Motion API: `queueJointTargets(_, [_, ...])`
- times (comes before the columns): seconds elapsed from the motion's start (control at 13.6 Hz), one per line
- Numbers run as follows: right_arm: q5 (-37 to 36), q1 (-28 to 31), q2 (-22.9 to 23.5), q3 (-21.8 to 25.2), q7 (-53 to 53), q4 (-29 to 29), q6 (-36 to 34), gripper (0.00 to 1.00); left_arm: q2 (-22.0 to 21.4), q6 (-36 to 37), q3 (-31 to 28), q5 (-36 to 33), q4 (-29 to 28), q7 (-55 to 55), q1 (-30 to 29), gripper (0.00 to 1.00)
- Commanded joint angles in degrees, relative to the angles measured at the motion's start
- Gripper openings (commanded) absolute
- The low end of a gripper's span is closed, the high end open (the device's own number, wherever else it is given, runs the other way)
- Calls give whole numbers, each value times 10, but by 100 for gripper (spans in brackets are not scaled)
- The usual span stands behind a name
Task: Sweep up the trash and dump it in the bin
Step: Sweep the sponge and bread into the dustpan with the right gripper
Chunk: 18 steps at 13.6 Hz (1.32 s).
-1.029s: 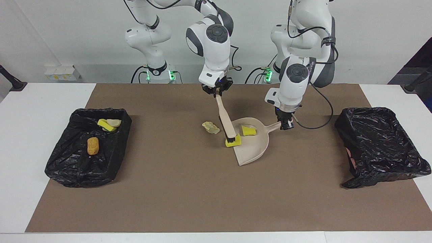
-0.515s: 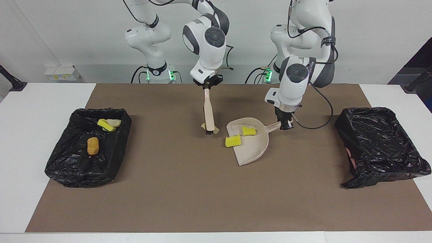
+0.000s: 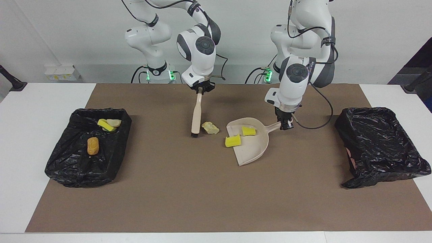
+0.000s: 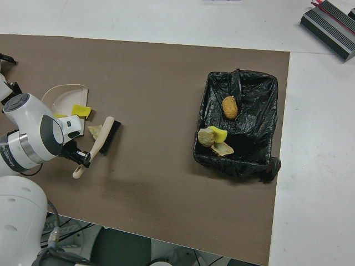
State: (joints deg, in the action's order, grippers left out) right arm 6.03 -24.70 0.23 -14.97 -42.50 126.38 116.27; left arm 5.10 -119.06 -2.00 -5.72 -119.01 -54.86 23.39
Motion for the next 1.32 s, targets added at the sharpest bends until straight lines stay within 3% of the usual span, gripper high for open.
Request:
queueJointTargets(0.0, [28,-17,51,-2,-8,-42,36,0,-14,-20,-6,-10,-22,16,9,0])
queueJointTargets(0.37, [48,-25,110,-5,34,-141,48,0,-14,-20,-6,-10,-24,13,6,0])
queueJointTargets(0.59, [50,-40,115,-5,30,-185,33,0,-14,-20,-6,-10,-25,12,5,0])
queueJointTargets(1.25, [-16,44,89,1,102,-209,-2,0,-17,-20,-6,-10,-28,6,3,0])
